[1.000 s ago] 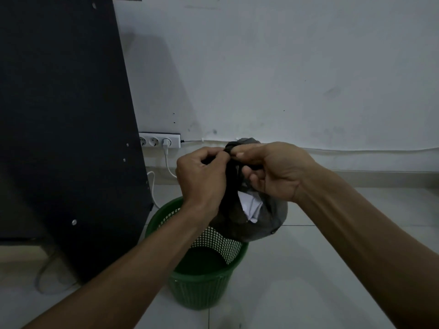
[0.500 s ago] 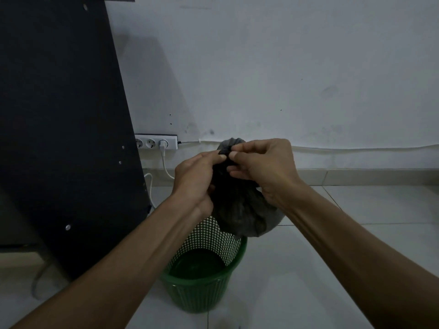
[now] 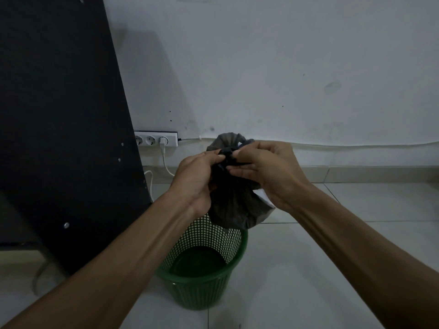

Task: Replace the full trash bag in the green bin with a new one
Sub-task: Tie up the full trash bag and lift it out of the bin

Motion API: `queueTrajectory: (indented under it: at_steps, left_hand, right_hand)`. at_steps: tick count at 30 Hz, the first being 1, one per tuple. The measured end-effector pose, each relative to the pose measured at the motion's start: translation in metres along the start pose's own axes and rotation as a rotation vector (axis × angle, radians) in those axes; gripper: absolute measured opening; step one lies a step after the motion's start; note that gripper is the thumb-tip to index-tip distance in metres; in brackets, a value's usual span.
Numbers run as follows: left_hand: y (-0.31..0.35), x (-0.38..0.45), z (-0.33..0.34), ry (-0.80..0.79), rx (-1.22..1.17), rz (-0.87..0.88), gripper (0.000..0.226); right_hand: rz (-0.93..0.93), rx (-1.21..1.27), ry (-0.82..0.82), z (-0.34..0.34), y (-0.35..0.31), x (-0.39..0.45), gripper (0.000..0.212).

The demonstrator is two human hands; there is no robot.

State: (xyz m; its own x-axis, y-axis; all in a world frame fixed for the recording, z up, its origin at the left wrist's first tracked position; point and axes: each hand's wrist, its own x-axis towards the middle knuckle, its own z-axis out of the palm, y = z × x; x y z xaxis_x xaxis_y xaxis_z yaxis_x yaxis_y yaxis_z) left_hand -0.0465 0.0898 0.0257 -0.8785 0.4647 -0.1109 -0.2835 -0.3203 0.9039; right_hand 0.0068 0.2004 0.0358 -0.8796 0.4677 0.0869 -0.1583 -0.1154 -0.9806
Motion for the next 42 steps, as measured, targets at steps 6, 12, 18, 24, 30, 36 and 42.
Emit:
queueTrajectory:
  at_steps: [6, 12, 18, 24, 30, 36, 42]
  left_hand:
    - [-0.001, -0.001, -0.001, 0.015, 0.061, 0.045, 0.018]
    - [0.001, -0.002, 0.000, 0.064, 0.156, 0.129, 0.014]
    - [0.001, -0.002, 0.005, 0.146, 0.182, 0.143, 0.017]
    - [0.001, 0.001, 0.006, 0.235, 0.154, 0.147, 0.020]
    - [0.004, 0.004, -0.002, 0.188, 0.170, 0.090, 0.009]
    - [0.006, 0.008, -0.004, 0.148, 0.191, 0.057, 0.013]
    - [0.004, 0.011, -0.008, 0.092, 0.263, 0.095, 0.019]
  right_hand:
    - [-0.231, -0.306, 0.047, -0.002, 0.012, 0.001, 0.016]
    - [-0.520, -0.660, 0.180, 0.008, 0.018, 0.003, 0.007]
    - [-0.582, -0.730, 0.229, 0.010, 0.024, 0.011, 0.015]
    - [-0.476, -0.662, 0.234, 0.013, 0.031, 0.021, 0.020]
    - [-0.204, -0.376, 0.088, 0.015, 0.023, 0.015, 0.022]
    - [0.146, -0.056, -0.003, 0.012, -0.002, 0.011, 0.015]
    - [0.338, 0.010, -0.105, 0.000, -0.018, 0.012, 0.019]
